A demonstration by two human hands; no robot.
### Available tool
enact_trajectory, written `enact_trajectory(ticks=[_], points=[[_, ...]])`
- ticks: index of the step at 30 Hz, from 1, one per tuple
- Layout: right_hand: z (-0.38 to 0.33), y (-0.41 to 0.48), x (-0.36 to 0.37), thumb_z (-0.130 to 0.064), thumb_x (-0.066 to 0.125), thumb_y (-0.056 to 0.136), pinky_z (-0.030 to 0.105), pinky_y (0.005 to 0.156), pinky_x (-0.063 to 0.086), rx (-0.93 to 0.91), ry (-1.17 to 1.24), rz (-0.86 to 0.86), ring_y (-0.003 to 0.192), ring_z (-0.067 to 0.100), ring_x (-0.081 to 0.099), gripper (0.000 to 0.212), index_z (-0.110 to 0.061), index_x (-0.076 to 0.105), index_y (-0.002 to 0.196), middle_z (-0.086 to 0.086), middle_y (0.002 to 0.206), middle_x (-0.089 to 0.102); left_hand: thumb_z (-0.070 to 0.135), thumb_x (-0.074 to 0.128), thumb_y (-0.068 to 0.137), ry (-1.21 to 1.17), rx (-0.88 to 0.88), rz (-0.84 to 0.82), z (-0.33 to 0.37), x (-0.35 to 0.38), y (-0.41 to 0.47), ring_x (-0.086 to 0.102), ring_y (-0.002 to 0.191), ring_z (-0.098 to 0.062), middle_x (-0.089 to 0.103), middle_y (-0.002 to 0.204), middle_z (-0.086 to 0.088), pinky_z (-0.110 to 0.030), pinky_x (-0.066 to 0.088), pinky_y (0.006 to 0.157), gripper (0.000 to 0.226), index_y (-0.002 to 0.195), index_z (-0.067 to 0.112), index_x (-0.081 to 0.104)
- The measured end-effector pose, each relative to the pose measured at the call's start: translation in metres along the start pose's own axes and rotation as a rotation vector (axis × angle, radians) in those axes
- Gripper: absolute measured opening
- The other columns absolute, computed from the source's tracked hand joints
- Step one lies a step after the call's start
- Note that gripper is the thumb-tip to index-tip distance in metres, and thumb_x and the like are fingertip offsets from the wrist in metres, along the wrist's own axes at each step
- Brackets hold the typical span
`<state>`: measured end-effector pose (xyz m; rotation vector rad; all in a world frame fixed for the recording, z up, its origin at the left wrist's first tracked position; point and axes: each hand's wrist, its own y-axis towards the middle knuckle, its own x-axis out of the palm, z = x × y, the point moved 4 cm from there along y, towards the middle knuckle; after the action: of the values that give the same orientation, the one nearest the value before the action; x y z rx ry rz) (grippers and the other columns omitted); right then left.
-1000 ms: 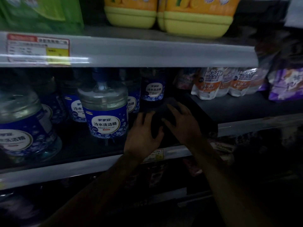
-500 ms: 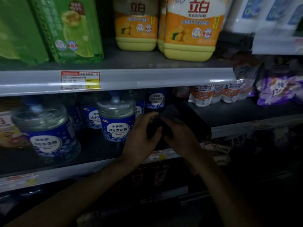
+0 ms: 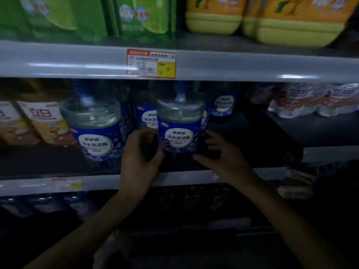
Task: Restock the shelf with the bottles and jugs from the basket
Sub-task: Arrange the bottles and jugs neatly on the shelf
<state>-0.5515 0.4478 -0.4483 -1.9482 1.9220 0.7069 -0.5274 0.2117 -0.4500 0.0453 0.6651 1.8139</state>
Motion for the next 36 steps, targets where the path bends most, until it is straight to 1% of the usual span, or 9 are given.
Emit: enact_trajectory(ticks=[4, 9, 13, 18, 21, 23, 28, 33, 36], points=[[-0.004, 0.016, 0.019, -0.036, 0.089, 0.075, 0.020, 0.087, 0.048, 0.058, 0.111, -0.007, 0.109, 0.003, 0.058, 0.082, -0.032, 0.047, 0.145, -0.018, 0.117, 0.057, 0.034, 0.085, 0.082, -0.104, -0.157, -0.094, -0.007, 0.016, 0.017, 0.062, 0.108, 0.010, 0.064, 0.122, 0.016, -0.013, 0.054, 0.088, 0.058, 0.130, 0.031, 0.053], [-0.009, 0.028, 0.034, -0.030, 0.092, 0.072, 0.003, 0.069, 0.049, -0.015, 0.209, 0.015, 0.093, -0.018, 0.062, 0.070, -0.034, 0.053, 0.130, -0.030, 0.108, 0.062, 0.013, 0.089, 0.078, -0.244, -0.157, -0.120, 0.002, 0.028, 0.034, 0.065, 0.100, 0.013, 0.067, 0.116, 0.016, -0.009, 0.054, 0.078, 0.060, 0.128, 0.026, 0.059], [-0.009, 0.033, 0.038, -0.030, 0.095, 0.068, 0.000, 0.073, 0.046, -0.100, 0.142, 0.020, 0.094, -0.025, 0.057, 0.085, -0.037, 0.042, 0.134, -0.034, 0.112, 0.057, 0.012, 0.093, 0.073, -0.198, -0.169, -0.228, -0.004, 0.034, 0.045, 0.063, 0.101, 0.017, 0.071, 0.124, 0.007, -0.005, 0.051, 0.079, 0.073, 0.138, 0.014, 0.059], [-0.004, 0.035, 0.038, -0.031, 0.096, 0.065, 0.002, 0.078, 0.047, -0.150, 0.102, 0.049, 0.099, -0.024, 0.056, 0.097, -0.028, 0.040, 0.143, -0.029, 0.116, 0.058, 0.020, 0.097, 0.067, -0.141, -0.192, -0.246, -0.008, 0.034, 0.054, 0.066, 0.104, 0.009, 0.072, 0.124, 0.006, -0.021, 0.060, 0.088, 0.077, 0.135, 0.015, 0.061], [0.002, 0.028, 0.031, -0.036, 0.096, 0.063, 0.004, 0.076, 0.049, -0.150, 0.097, 0.077, 0.098, -0.023, 0.056, 0.095, -0.027, 0.042, 0.141, -0.031, 0.112, 0.057, 0.015, 0.097, 0.066, -0.139, -0.162, -0.218, 0.001, 0.037, 0.047, 0.062, 0.098, 0.019, 0.070, 0.120, 0.008, -0.006, 0.053, 0.076, 0.078, 0.134, 0.011, 0.059], [0.008, 0.019, 0.024, -0.042, 0.095, 0.061, 0.006, 0.075, 0.050, -0.150, 0.090, 0.102, 0.099, -0.019, 0.058, 0.089, -0.033, 0.042, 0.133, -0.032, 0.112, 0.058, 0.010, 0.097, 0.065, -0.164, -0.142, -0.211, 0.006, 0.044, 0.037, 0.062, 0.096, 0.020, 0.067, 0.115, 0.014, -0.005, 0.052, 0.073, 0.078, 0.133, 0.010, 0.058], [0.026, -0.005, -0.008, -0.042, 0.094, 0.063, 0.004, 0.076, 0.048, -0.157, 0.024, 0.213, 0.100, -0.009, 0.061, 0.086, -0.033, 0.042, 0.132, -0.022, 0.117, 0.061, 0.025, 0.098, 0.063, -0.188, -0.060, -0.211, 0.017, 0.070, 0.016, 0.066, 0.117, -0.003, 0.069, 0.129, 0.009, -0.025, 0.057, 0.095, 0.086, 0.138, 0.016, 0.057], [0.048, -0.014, -0.045, -0.031, 0.093, 0.068, 0.000, 0.082, 0.043, -0.133, 0.098, 0.280, 0.107, -0.024, 0.053, 0.087, -0.053, 0.035, 0.129, -0.045, 0.115, 0.050, 0.021, 0.093, 0.070, -0.239, 0.003, -0.237, 0.032, 0.109, 0.007, 0.062, 0.124, -0.003, 0.066, 0.135, 0.005, -0.021, 0.054, 0.100, 0.080, 0.140, 0.014, 0.057], [0.059, -0.009, -0.060, -0.023, 0.093, 0.068, -0.001, 0.080, 0.044, -0.100, 0.147, 0.283, 0.104, -0.026, 0.054, 0.089, -0.052, 0.036, 0.130, -0.043, 0.115, 0.051, 0.022, 0.091, 0.076, -0.255, 0.010, -0.272, 0.038, 0.133, 0.009, 0.059, 0.127, 0.001, 0.063, 0.140, 0.008, -0.021, 0.052, 0.102, 0.080, 0.146, 0.018, 0.053]])
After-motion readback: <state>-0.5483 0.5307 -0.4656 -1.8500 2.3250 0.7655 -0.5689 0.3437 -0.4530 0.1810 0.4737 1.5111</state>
